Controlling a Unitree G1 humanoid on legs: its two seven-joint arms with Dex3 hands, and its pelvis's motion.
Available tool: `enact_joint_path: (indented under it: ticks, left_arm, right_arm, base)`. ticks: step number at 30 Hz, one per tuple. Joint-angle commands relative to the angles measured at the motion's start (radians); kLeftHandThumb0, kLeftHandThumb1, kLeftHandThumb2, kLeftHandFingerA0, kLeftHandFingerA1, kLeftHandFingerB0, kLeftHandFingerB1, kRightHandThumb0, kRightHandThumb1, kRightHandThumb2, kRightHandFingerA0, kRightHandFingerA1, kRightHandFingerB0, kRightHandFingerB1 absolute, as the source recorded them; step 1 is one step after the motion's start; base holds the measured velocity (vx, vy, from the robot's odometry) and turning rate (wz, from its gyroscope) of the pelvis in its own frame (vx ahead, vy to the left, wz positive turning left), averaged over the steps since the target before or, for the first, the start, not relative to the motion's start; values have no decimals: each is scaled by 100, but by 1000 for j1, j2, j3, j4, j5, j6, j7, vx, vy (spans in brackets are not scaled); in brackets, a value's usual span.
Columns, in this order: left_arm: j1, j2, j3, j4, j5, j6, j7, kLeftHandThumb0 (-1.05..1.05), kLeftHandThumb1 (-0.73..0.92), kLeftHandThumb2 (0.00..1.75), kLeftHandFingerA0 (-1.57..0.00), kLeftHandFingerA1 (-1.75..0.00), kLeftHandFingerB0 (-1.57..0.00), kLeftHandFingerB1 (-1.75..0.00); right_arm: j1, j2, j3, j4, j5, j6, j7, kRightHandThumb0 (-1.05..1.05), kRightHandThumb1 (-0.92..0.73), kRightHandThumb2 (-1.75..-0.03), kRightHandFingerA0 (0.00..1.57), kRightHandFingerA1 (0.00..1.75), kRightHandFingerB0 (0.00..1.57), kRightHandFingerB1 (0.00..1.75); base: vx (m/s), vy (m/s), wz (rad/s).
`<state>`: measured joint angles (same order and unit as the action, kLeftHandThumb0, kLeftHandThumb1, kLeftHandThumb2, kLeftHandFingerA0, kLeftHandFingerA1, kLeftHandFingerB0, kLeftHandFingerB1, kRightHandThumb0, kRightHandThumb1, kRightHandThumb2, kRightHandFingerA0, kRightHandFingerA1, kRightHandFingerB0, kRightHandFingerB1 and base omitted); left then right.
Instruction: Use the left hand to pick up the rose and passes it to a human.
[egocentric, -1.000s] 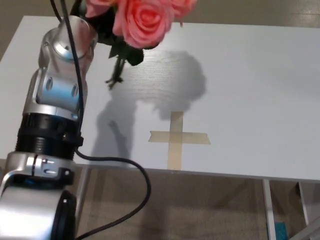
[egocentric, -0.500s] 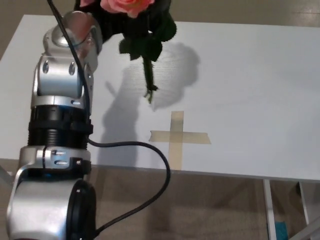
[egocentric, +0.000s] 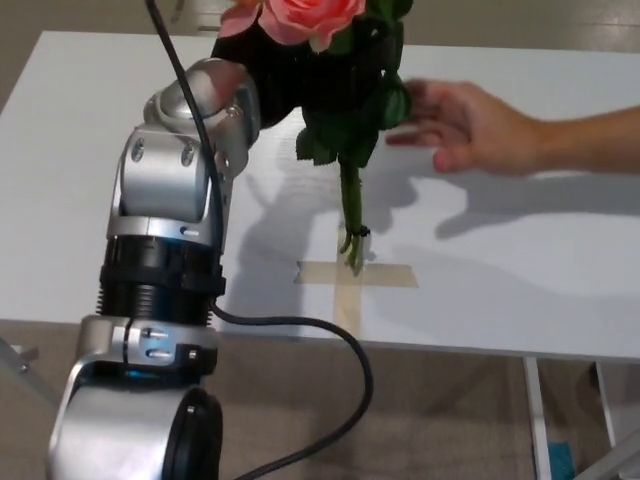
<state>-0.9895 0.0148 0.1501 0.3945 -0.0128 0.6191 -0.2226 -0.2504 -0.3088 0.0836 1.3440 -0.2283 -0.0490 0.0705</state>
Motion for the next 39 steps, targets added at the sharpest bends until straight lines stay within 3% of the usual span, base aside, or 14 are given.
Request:
enact_joint_path:
  ticks: [1, 5, 6, 15, 21, 24, 27, 28, 30, 31, 36, 37, 39]
  left_arm:
    - [0, -27, -31, 42, -30, -7, 11, -14, 80, 63, -94, -143, -82, -66]
    - [17, -49, -66, 53, -18, -30, 24, -14, 80, 63, -94, -147, -79, -74]
    - [24, -53, -73, 48, -16, -29, 25, -15, 80, 63, -93, -148, -79, -62]
    - [46, -60, -117, 57, -18, -52, 29, -15, 81, 63, -93, -148, -79, -69]
    - [41, -101, -121, 58, -32, -60, 43, -15, 81, 64, -92, -146, -77, -57]
    - [10, -143, -125, 86, -34, -83, 61, -15, 81, 63, -88, -150, -79, -71]
    - [7, -143, -125, 92, -36, -89, 63, -15, 81, 63, -88, -150, -79, -71]
    - [-14, -153, -130, 101, -38, -95, 62, -16, 81, 65, -90, -149, -76, -86]
    - [-25, -156, -133, 107, -40, -100, 62, -16, 81, 65, -90, -149, -76, -86]
    - [-52, -163, -137, 128, -38, -109, 64, -16, 81, 64, -89, -146, -78, -79]
    - [-87, -169, -138, 164, -41, -124, 68, -16, 81, 64, -89, -146, -78, -78]
    - [-132, -180, -120, 204, -57, -147, 71, -17, 79, 67, -88, -147, -79, -64]
    - [-143, -181, -116, 220, -60, -157, 72, -17, 79, 67, -88, -147, -79, -64]
  right_arm:
    - [-12, 5, 5, 2, -12, 21, 12, -44, -67, -60, 69, 46, 60, 42]
    - [-11, 3, 5, 3, -9, 20, 13, -44, -67, -60, 69, 46, 59, 42]
    - [-7, 4, 7, 4, -11, 19, 13, -44, -67, -60, 69, 46, 59, 42]
    - [11, 4, 18, 4, -13, 13, 15, -44, -67, -61, 68, 46, 59, 42]
    - [13, 6, 14, 5, -9, 15, 13, -44, -67, -60, 69, 46, 59, 42]
    - [15, 12, 13, 3, -6, 19, 11, -44, -67, -61, 69, 46, 59, 42]
    - [15, 13, 12, 3, -6, 19, 11, -44, -67, -61, 69, 46, 59, 42]
    - [7, 16, 11, 3, -4, 21, 12, -44, -67, -61, 69, 46, 59, 42]
    - [4, 17, 10, 3, -4, 22, 12, -44, -67, -61, 69, 46, 59, 42]
    - [-4, 16, 9, 1, -3, 22, 15, -44, -67, -61, 68, 46, 59, 42]
    - [-12, 14, 11, 1, -5, 22, 18, -44, -67, -61, 68, 46, 59, 42]
    - [-31, 8, 8, 0, -2, 23, 31, -44, -67, -61, 68, 46, 59, 42]
    - [-34, 7, 7, 0, -2, 23, 33, -44, -67, -61, 68, 46, 59, 42]
  base:
    - [0, 0, 0]
    - [0, 0, 0]
    - [0, 0, 0]
    - [0, 0, 0]
    - [0, 0, 0]
    - [0, 0, 0]
    - [0, 0, 0]
    - [0, 0, 0]
    - [0, 0, 0]
    - [0, 0, 0]
    - [0, 0, 0]
    - [0, 0, 0]
    - [0, 0, 0]
